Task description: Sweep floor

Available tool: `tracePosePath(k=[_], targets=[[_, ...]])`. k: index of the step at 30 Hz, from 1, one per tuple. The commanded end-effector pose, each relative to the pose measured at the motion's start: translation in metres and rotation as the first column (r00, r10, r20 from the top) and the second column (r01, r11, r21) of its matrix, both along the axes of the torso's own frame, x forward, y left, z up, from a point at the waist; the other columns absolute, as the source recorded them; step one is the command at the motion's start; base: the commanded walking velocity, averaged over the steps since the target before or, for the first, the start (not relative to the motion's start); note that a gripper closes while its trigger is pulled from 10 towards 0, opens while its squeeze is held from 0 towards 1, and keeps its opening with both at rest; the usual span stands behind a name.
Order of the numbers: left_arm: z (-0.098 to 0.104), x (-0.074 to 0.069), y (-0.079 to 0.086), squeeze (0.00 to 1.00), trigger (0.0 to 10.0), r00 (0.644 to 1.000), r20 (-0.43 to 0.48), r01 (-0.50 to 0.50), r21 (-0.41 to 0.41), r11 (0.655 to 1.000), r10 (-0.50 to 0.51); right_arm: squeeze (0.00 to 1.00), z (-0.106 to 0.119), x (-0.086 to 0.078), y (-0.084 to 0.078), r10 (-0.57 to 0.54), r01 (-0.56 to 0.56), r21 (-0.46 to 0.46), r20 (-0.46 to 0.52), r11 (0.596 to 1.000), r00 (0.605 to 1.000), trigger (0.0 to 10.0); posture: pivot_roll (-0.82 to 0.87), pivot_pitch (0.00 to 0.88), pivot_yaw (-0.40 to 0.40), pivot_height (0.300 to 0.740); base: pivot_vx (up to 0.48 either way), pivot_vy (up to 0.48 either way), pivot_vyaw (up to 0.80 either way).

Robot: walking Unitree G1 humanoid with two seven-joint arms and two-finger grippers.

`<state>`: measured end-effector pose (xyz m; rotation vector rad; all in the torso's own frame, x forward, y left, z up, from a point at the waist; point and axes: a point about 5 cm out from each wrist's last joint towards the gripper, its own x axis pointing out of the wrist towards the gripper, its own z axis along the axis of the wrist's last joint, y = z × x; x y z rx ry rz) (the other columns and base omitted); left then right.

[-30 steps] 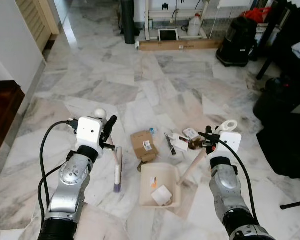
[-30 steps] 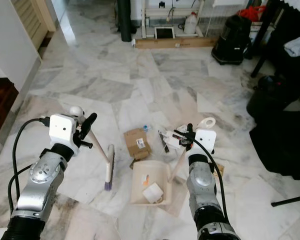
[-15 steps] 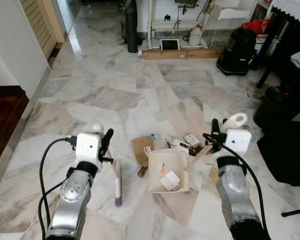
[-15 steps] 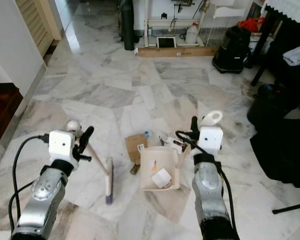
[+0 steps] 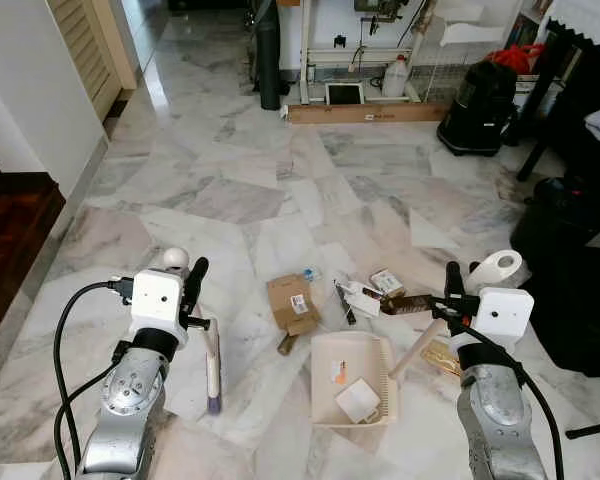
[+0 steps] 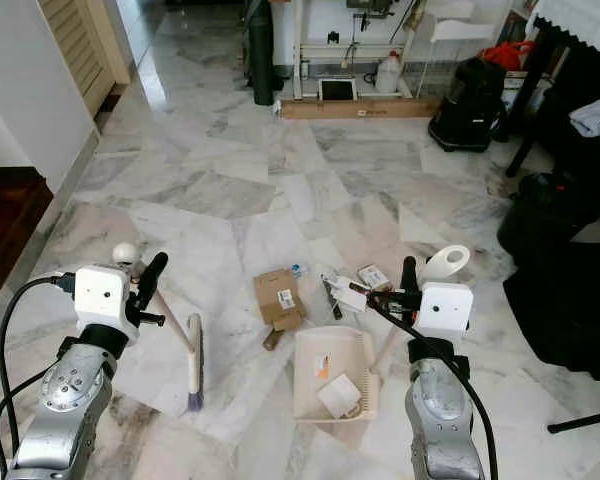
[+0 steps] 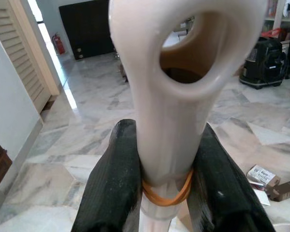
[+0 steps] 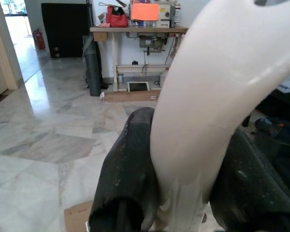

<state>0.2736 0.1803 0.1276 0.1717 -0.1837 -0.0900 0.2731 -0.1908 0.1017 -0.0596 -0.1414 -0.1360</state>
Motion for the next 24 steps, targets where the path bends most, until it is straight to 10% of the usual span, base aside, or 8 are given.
tracePosePath(k=[1,24], targets=[[0.0105,-0.0037,0.0003,0.0,10.0,0.998,0.058,-0.003,-0.007,1.0,0.004,0.0,0.0149,0.0001,0.0002,-0.01,0.009,0.02,0.058,1.0,0.998,10.0,0.06,0.027,0.006,0.74,0.0,0.0,0.0],[0.0088,-0.0017,-0.0079,0.0,10.0,0.999,0.043,0.022,-0.002,1.0,-0.021,0.0,0.0189,0.0029,0.0036,0.003,-0.006,0.071,0.037,0.997,0.999,10.0,0.06,0.016,0.01,0.74,0.0,0.0,0.68]])
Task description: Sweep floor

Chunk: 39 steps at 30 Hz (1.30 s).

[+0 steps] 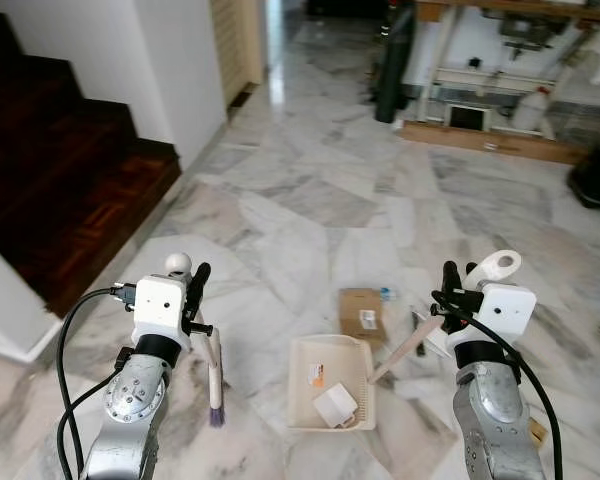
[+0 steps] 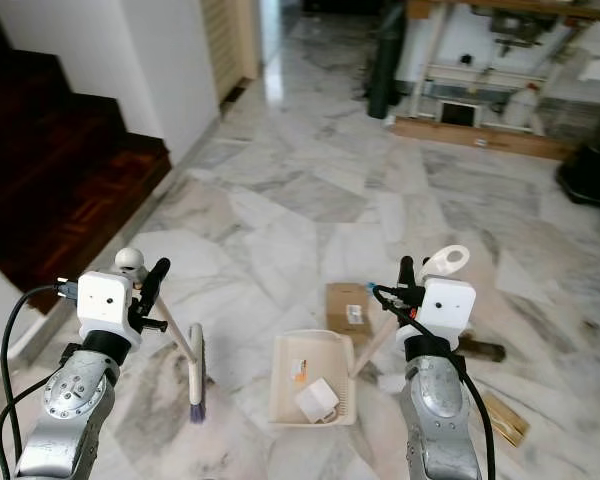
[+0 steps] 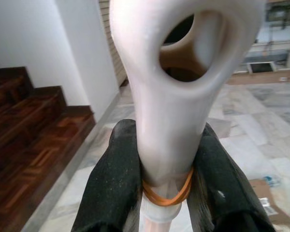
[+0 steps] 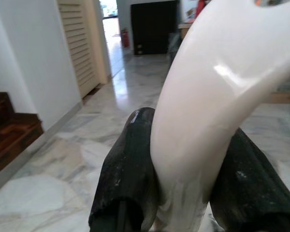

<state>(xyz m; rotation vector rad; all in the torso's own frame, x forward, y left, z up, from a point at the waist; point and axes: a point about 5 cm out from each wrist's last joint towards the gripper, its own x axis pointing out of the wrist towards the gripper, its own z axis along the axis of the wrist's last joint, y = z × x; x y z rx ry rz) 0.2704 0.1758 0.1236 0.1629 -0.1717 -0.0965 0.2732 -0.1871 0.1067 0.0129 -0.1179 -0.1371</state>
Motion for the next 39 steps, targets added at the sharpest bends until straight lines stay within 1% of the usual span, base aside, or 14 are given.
tracePosePath(k=[1,11,24,39], targets=[[0.0128,0.0018,-0.0038,0.0,10.0,0.998,0.053,0.02,0.009,1.0,-0.021,0.0,0.0135,0.0026,0.0004,0.001,-0.001,-0.001,0.054,1.0,0.999,10.0,0.06,0.015,0.012,0.74,0.0,0.0,0.79],[0.0098,-0.0011,-0.0056,0.0,10.0,0.999,0.038,0.023,0.003,1.0,-0.023,0.0,0.0114,0.0003,0.0028,0.023,-0.023,0.004,0.04,1.0,0.999,10.0,0.06,0.025,0.006,0.74,0.0,0.0,0.79],[0.0086,-0.0018,-0.0085,0.0,10.0,1.0,0.022,0.018,-0.007,1.0,-0.018,0.0,0.0127,0.0,0.0017,0.032,-0.032,-0.003,0.029,0.999,0.999,10.0,0.06,0.082,-0.004,0.74,0.0,0.0,0.79],[0.0098,-0.0041,-0.0053,0.0,10.0,1.0,0.013,0.008,-0.006,1.0,-0.008,0.0,0.0152,0.0014,0.0045,0.045,-0.045,0.005,0.033,0.999,0.998,10.0,0.06,0.106,0.001,0.74,0.0,0.0,0.79]])
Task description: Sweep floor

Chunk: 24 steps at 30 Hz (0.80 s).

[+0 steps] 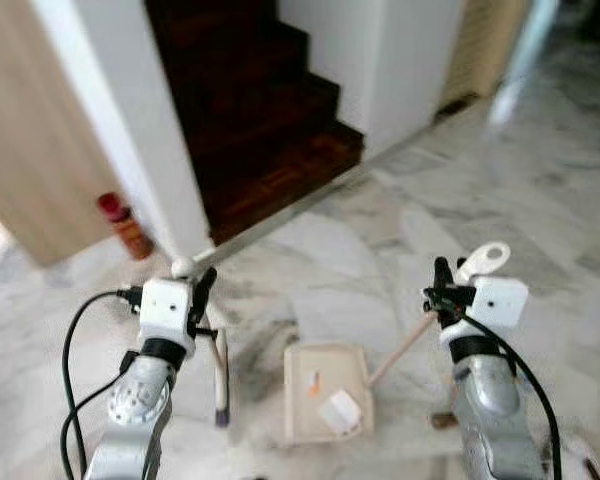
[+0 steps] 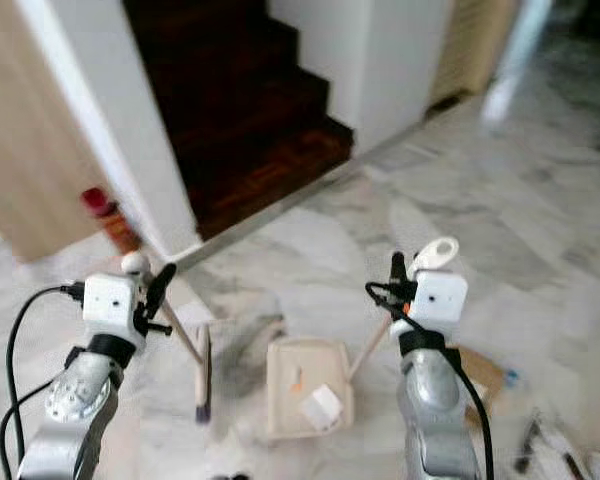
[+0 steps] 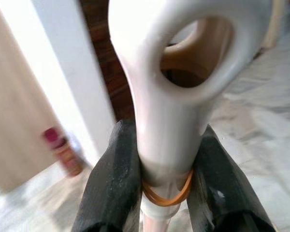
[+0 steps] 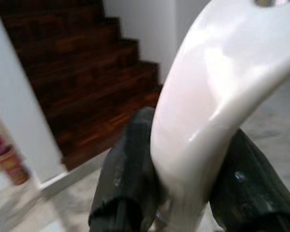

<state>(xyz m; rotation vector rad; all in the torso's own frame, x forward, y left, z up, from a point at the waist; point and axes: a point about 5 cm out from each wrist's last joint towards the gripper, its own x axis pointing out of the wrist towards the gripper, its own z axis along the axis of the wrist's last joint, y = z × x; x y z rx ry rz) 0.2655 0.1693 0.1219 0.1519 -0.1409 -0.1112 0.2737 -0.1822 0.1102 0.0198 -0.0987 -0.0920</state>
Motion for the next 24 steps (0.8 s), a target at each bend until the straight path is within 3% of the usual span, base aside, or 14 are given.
tracePosePath(k=[1,16,24], targets=[[0.0115,0.0007,0.0012,0.0,10.0,0.999,0.046,-0.005,0.002,1.0,0.005,0.0,0.0117,0.0009,-0.0004,-0.001,0.001,0.002,0.051,1.0,0.999,10.0,0.06,0.106,0.001,0.74,0.0,0.0,0.79],[0.0092,-0.0016,0.0005,0.0,10.0,1.0,0.028,-0.013,-0.004,1.0,0.013,0.0,0.0111,0.0019,0.0006,0.014,-0.015,0.009,0.041,1.0,0.999,10.0,0.07,0.109,-0.007,0.74,0.0,0.0,0.77],[0.0077,-0.0021,-0.0008,0.0,10.0,1.0,0.02,-0.01,-0.015,1.0,0.01,0.0,0.0112,0.0035,0.0026,0.022,-0.023,0.029,0.034,0.999,0.999,10.0,0.06,0.104,-0.008,0.74,0.0,0.101,0.0]])
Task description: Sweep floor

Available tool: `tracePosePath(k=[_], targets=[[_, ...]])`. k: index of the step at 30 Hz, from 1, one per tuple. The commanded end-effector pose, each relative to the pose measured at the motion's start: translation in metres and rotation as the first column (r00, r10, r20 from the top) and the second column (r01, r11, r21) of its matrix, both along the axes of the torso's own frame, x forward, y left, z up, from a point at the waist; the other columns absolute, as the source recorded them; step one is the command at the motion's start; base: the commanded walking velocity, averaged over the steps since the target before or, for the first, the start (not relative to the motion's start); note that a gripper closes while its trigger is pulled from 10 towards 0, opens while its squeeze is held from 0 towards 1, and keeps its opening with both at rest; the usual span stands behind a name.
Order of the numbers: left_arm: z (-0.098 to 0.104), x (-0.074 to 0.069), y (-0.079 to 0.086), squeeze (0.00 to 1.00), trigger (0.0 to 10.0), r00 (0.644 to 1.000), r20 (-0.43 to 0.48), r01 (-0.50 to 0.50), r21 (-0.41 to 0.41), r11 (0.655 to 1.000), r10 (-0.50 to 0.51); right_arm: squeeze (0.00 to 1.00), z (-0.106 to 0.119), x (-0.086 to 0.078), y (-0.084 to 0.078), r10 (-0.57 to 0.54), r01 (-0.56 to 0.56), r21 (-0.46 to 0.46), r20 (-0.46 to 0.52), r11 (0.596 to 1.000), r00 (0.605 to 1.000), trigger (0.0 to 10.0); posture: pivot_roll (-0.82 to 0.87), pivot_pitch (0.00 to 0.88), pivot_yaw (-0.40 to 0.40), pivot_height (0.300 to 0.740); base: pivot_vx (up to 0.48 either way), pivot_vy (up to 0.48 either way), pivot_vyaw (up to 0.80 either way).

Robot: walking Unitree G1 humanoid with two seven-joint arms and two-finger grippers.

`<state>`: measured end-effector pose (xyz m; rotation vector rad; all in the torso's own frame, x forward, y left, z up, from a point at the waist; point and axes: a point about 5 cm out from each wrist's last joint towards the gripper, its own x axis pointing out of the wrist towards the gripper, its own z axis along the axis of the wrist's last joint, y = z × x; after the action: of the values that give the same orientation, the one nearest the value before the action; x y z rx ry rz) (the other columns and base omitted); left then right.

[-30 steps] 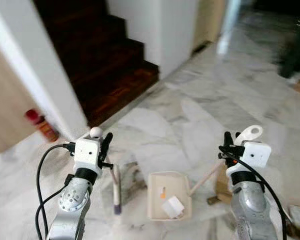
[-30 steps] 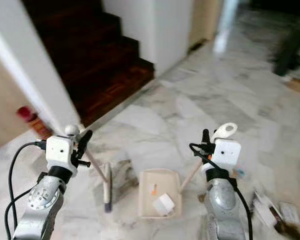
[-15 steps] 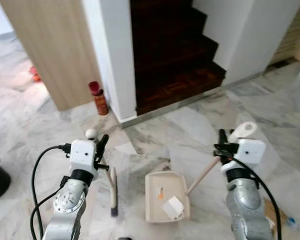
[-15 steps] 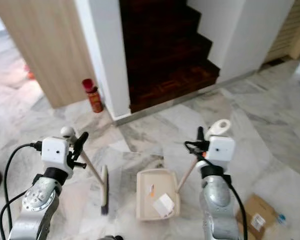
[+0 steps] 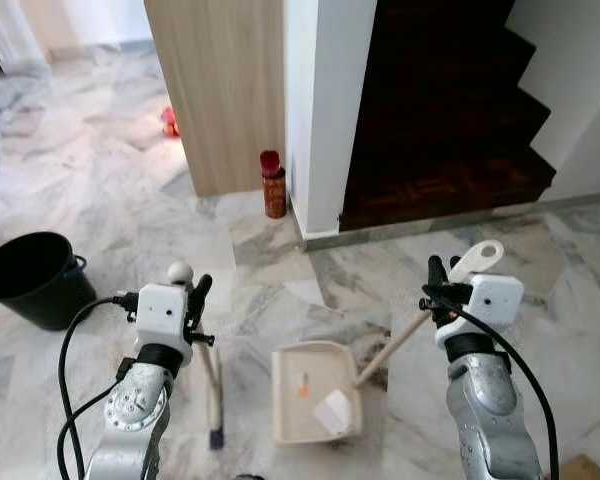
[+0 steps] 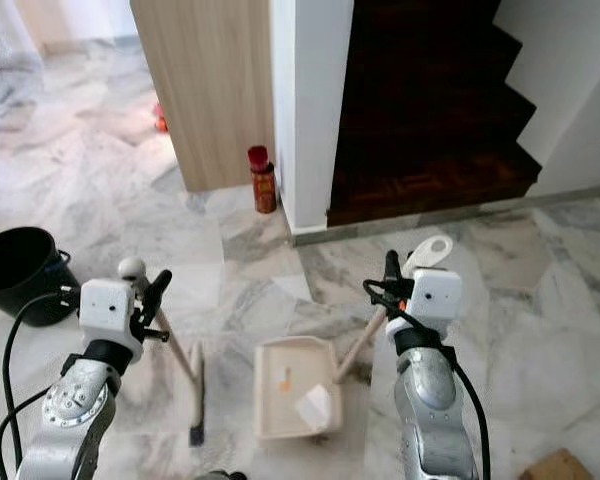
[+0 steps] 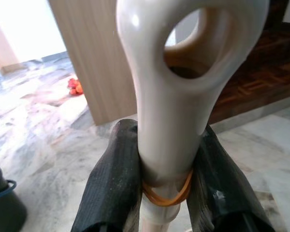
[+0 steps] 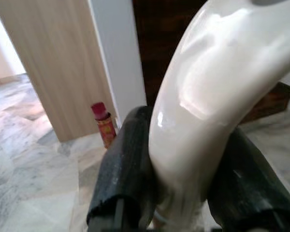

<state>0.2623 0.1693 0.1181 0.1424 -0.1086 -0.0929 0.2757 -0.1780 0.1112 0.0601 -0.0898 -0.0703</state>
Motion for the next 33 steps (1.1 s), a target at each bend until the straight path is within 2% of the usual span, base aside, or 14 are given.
tracePosePath(k=[1,22,33], targets=[[0.0115,0.0012,-0.0008,0.0,10.0,0.999,0.051,0.009,-0.006,1.0,-0.009,0.0,0.0101,0.0013,-0.0014,-0.001,0.001,-0.01,0.04,1.0,0.999,10.0,0.06,0.102,-0.009,0.74,0.0,0.274,0.0],[0.0115,0.0012,0.0006,0.0,10.0,0.999,0.045,0.002,-0.012,1.0,-0.001,0.0,0.0094,0.0032,-0.0022,0.004,-0.003,-0.008,0.025,1.0,1.0,10.0,0.07,0.102,-0.011,0.74,0.0,0.381,0.0],[0.0124,0.0013,0.0019,0.0,10.0,0.999,0.044,-0.005,-0.011,1.0,0.006,0.0,0.01,0.0044,-0.0018,0.008,-0.009,0.024,0.014,1.0,1.0,10.0,0.08,0.114,-0.012,0.74,0.0,0.394,0.0]])
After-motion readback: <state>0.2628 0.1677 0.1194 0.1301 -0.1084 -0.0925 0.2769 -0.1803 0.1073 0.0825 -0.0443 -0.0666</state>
